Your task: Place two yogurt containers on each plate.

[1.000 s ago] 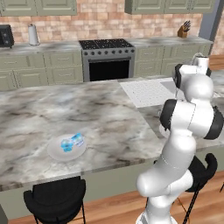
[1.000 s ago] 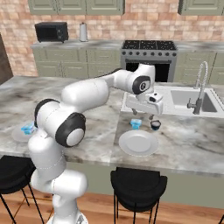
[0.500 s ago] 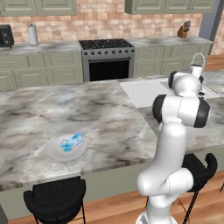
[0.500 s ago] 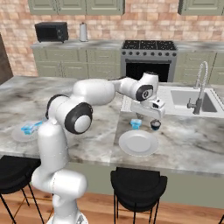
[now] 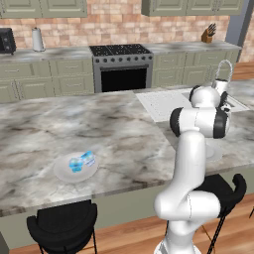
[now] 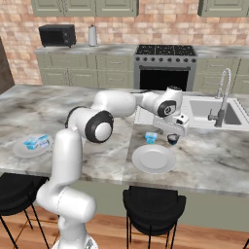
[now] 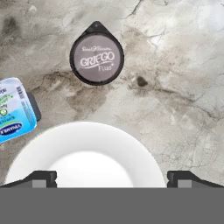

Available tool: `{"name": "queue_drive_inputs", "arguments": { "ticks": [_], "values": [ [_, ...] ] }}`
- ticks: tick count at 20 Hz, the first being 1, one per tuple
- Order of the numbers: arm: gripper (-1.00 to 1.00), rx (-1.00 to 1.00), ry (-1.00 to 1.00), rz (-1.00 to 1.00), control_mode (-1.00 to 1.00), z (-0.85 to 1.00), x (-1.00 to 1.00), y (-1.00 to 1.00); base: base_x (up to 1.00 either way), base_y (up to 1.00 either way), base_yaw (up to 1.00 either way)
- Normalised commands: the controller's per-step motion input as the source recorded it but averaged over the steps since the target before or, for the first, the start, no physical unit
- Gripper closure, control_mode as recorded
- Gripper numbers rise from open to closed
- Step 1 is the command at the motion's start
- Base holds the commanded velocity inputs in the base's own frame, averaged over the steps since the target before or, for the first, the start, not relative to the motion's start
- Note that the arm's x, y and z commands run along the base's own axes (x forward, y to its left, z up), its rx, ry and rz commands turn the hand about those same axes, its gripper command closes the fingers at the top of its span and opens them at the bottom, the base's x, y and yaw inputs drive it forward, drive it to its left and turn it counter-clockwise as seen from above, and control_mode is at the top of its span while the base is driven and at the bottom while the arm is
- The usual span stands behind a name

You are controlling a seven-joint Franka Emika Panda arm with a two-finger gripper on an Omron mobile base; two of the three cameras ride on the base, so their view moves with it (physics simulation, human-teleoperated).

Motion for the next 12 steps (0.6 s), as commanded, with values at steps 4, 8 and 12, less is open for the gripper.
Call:
{"name": "queue_drive_inputs", "arguments": {
  "ticks": [4, 8, 12],
  "values": [
    [-1.0, 0.0, 0.0, 0.0, -1.0, -0.15, 0.56, -0.01, 0.0, 0.0, 0.0],
    [-1.0, 0.0, 0.0, 0.0, -1.0, -0.33, 0.46, -0.08, 0.0, 0.0, 0.0],
    [-1.0, 0.0, 0.0, 0.0, -1.0, -0.5, 0.2, -0.01, 0.0, 0.0, 0.0]
  ]
}}
